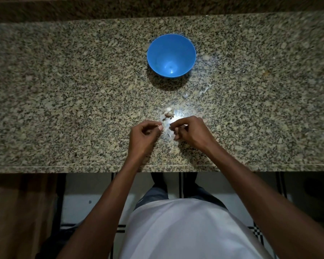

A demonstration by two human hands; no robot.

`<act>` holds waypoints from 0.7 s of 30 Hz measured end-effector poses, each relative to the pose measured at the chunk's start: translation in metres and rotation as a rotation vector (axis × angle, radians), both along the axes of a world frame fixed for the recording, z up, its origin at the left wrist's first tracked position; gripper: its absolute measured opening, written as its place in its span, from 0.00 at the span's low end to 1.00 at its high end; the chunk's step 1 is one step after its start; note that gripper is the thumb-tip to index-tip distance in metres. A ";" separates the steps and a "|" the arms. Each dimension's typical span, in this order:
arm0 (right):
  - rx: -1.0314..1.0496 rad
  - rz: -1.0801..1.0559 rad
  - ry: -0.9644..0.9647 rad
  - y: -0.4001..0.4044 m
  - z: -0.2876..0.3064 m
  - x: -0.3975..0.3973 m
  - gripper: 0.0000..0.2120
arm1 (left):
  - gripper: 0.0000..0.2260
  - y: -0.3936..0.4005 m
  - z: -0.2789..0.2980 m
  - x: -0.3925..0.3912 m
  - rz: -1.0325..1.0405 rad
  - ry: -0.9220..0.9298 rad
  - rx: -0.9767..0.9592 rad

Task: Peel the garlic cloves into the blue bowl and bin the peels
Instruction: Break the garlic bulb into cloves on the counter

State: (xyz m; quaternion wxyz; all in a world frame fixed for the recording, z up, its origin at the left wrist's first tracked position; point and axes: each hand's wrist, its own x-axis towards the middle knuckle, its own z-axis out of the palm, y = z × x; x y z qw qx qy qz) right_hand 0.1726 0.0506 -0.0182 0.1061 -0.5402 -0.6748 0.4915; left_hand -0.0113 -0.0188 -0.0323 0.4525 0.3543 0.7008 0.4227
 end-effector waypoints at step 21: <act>-0.304 -0.254 0.448 0.024 0.010 0.016 0.11 | 0.09 0.024 0.013 0.028 -0.017 -0.243 -0.006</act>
